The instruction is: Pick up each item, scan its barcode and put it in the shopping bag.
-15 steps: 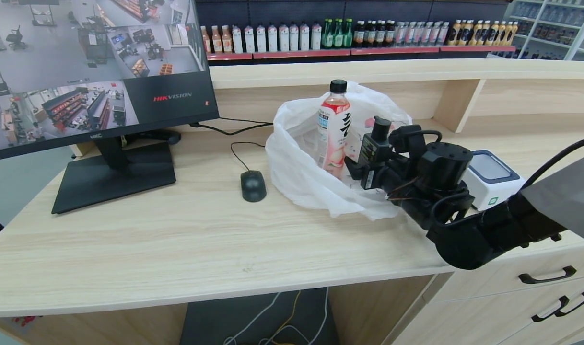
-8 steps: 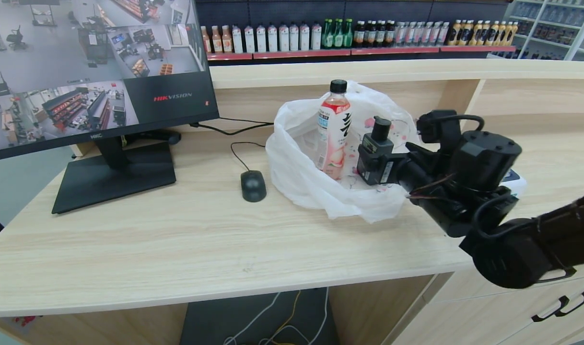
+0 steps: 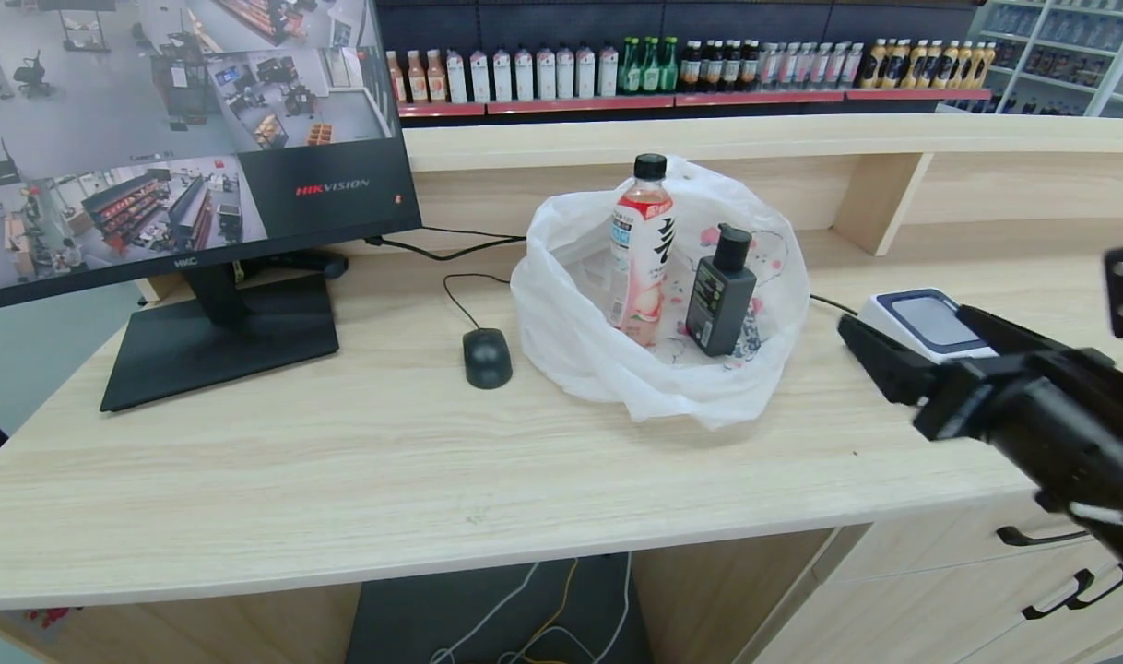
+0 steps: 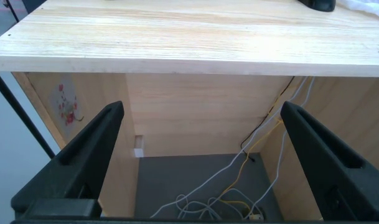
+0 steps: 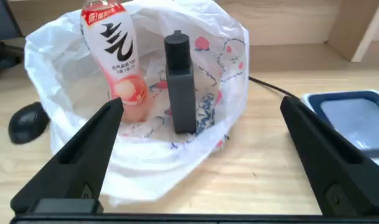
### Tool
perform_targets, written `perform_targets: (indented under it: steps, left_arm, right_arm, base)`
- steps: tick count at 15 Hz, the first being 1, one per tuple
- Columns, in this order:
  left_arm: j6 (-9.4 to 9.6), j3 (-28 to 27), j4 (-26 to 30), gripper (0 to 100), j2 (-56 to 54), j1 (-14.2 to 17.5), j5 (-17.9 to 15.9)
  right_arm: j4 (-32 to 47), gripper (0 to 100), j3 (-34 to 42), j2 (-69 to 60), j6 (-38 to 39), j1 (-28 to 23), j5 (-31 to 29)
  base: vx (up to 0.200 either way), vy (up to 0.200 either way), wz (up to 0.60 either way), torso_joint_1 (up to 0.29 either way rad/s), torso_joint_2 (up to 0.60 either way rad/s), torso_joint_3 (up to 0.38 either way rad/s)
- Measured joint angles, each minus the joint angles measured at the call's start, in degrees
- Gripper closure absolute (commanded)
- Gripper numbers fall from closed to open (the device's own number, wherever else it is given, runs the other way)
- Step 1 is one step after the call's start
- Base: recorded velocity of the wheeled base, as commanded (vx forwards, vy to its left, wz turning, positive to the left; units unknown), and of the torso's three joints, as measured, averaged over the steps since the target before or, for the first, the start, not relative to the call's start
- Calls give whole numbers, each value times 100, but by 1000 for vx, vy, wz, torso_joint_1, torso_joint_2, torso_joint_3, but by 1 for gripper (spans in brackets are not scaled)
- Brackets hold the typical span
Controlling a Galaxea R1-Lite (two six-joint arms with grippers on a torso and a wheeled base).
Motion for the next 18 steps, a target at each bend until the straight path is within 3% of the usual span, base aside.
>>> perform_targets:
  steps: [3,9,11,14,18]
  left_arm:
    - [48,0,0,0,0,0,0]
    - [52,0,0,0,0,-4,0]
    - [50,0,0,0,0,-4,0]
    - [52,0,0,0,0,0,0]
    - [55,0,0,0,0,-4,0]
  right_arm:
    - [1218,0,887,-1799,-38,0,0]
    - [5814,0,1362,-5755,-38,13,479]
    - [6886,0,1543,-6756,-20,16,798]
    - [7012,0,1682,-7346,5,-80,890]
    - [7017,0,1707,-7113,13,-1237,878]
  base:
    - [0,0,0,0,0,0]
    - [0,0,0,0,0,0]
    - [0,0,0,0,0,0]
    - [0,0,0,0,0,0]
    - [0,0,0,0,0,0]
